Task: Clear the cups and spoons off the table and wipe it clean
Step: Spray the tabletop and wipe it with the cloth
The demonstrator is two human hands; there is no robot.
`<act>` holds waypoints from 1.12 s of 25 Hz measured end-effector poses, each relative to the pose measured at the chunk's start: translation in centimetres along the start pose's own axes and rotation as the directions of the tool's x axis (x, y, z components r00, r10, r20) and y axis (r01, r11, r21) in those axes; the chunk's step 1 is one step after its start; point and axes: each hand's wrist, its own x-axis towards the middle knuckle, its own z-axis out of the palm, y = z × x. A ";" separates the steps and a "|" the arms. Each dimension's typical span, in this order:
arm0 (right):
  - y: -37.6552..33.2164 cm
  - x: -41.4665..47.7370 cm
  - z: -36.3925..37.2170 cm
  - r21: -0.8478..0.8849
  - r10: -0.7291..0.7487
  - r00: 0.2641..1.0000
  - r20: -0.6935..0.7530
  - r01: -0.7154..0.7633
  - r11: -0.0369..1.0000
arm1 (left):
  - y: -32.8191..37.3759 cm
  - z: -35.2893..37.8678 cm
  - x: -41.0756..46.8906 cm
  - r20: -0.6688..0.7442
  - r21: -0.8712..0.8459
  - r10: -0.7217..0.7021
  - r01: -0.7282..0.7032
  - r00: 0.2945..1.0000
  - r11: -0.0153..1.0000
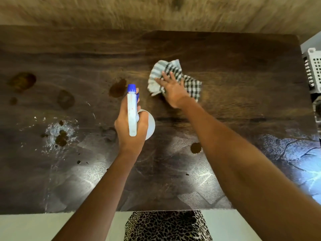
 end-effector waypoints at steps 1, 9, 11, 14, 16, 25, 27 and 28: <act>-1.4 -1.0 0.9 -0.044 -0.089 0.996 0.024 0.090 0.995 | 0.1 -0.1 0.0 0.000 0.005 -0.023 0.023 1.000 1.000; 3.5 -13.2 -0.8 0.218 0.019 0.985 -0.170 0.019 0.976 | 1.6 -2.9 -4.4 0.200 -0.073 -0.037 0.052 0.979 0.996; 5.8 -16.6 -2.6 0.282 0.134 0.952 -0.275 -0.053 0.958 | 1.8 -3.6 -6.4 0.241 0.000 -0.033 0.034 0.970 0.999; 7.9 -20.8 -2.3 0.342 0.266 0.918 -0.294 -0.159 0.926 | 1.6 -4.0 -9.1 0.327 0.189 -0.096 0.035 0.940 0.981; 8.4 -23.1 -1.2 0.354 0.338 0.892 -0.301 -0.225 0.908 | 1.7 -3.9 -10.9 0.413 0.289 -0.145 0.021 0.899 0.957; 9.2 -33.5 4.2 0.390 0.466 0.825 -0.320 -0.333 0.858 | 1.8 -2.9 -19.7 0.559 0.438 -0.212 -0.068 0.801 0.896; 9.1 -35.3 4.9 0.398 0.472 0.818 -0.329 -0.333 0.855 | 1.9 -2.7 -20.9 0.551 0.463 -0.227 -0.068 0.803 0.884; 9.0 -36.1 5.3 0.401 0.475 0.815 -0.331 -0.334 0.853 | 1.9 -2.7 -21.5 0.549 0.466 -0.232 -0.064 0.803 0.883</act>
